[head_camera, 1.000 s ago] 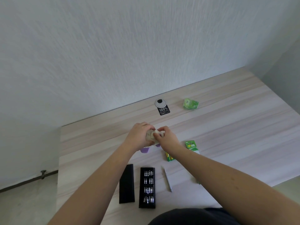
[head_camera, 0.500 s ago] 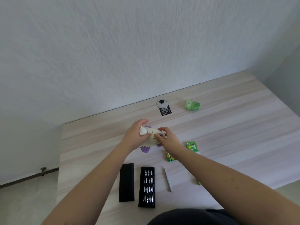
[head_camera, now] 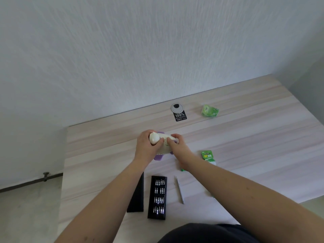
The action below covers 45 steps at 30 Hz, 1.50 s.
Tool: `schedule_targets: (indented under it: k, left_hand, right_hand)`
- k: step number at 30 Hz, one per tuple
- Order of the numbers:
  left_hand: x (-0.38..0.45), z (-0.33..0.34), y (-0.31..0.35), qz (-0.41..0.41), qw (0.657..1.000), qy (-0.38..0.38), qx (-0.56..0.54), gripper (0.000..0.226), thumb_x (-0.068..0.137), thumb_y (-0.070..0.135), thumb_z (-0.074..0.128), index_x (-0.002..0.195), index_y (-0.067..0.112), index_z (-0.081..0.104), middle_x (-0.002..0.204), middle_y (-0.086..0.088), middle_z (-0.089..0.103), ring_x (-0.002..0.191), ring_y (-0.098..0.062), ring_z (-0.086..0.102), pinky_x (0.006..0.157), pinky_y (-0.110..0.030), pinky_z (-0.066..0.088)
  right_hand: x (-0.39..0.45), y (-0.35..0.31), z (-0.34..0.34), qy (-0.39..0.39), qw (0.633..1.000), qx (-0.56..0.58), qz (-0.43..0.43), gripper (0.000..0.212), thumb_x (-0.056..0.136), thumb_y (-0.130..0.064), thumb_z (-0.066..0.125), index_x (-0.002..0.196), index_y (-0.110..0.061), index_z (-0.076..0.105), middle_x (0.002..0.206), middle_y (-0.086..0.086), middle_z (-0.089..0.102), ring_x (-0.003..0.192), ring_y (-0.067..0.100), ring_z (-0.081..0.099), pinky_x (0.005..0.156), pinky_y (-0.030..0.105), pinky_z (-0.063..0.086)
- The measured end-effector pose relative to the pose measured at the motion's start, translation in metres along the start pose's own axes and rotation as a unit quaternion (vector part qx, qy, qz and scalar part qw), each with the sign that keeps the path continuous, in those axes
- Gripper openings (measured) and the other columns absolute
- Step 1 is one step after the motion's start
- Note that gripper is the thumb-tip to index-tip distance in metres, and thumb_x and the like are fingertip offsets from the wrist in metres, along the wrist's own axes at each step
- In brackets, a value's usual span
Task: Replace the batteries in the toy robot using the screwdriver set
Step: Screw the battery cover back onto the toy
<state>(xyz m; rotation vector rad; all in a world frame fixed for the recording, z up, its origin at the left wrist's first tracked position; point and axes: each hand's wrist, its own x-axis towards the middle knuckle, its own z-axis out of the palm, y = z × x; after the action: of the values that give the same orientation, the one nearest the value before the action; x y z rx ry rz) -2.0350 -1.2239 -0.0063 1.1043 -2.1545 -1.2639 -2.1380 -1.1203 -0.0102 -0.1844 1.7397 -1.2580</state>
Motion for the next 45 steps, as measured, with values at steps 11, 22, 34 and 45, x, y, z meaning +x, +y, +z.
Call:
schedule_targets:
  k: [11, 22, 34, 45]
  left_hand:
    - [0.004, -0.004, 0.010, -0.027, 0.997, -0.018, -0.067, 0.029, 0.086, 0.040, 0.036, 0.083, 0.033, 0.064, 0.097, 0.007, 0.071, 0.101, -0.029, 0.058, 0.096, -0.053, 0.044]
    - [0.012, 0.000, -0.001, -0.010, 0.998, -0.030, -0.052, 0.040, 0.089, 0.032, 0.030, 0.079, 0.046, 0.066, 0.097, 0.003, 0.072, 0.095, -0.027, 0.059, 0.089, -0.056, 0.046]
    - [0.010, 0.003, -0.009, -0.019, 0.998, -0.030, -0.048, 0.036, 0.094, 0.036, 0.030, 0.083, 0.043, 0.064, 0.102, 0.010, 0.072, 0.103, -0.027, 0.057, 0.092, -0.056, 0.045]
    - [0.007, 0.002, -0.005, -0.008, 0.999, -0.020, -0.043, 0.032, 0.091, 0.038, 0.030, 0.081, 0.053, 0.057, 0.102, 0.011, 0.071, 0.104, -0.025, 0.055, 0.095, -0.050, 0.043]
  right_hand:
    - [0.006, 0.005, 0.000, 0.011, 0.998, -0.026, -0.051, 0.050, 0.091, -0.039, 0.061, 0.138, -0.025, 0.048, 0.119, 0.003, 0.061, 0.109, 0.023, 0.058, 0.098, 0.045, 0.049]
    - [0.010, -0.010, -0.003, -0.006, 1.000, 0.022, -0.009, 0.037, 0.092, -0.026, 0.063, 0.127, -0.018, 0.054, 0.118, 0.010, 0.058, 0.095, 0.023, 0.058, 0.072, 0.033, 0.052]
    - [0.013, -0.006, -0.010, -0.046, 0.999, 0.005, -0.013, 0.038, 0.091, -0.033, 0.065, 0.123, -0.019, 0.051, 0.119, 0.010, 0.056, 0.095, 0.023, 0.058, 0.066, 0.029, 0.050]
    - [0.014, -0.016, -0.006, -0.017, 0.998, -0.054, -0.011, 0.044, 0.084, -0.033, 0.072, 0.119, -0.016, 0.052, 0.118, 0.009, 0.054, 0.098, 0.028, 0.061, 0.058, 0.028, 0.051]
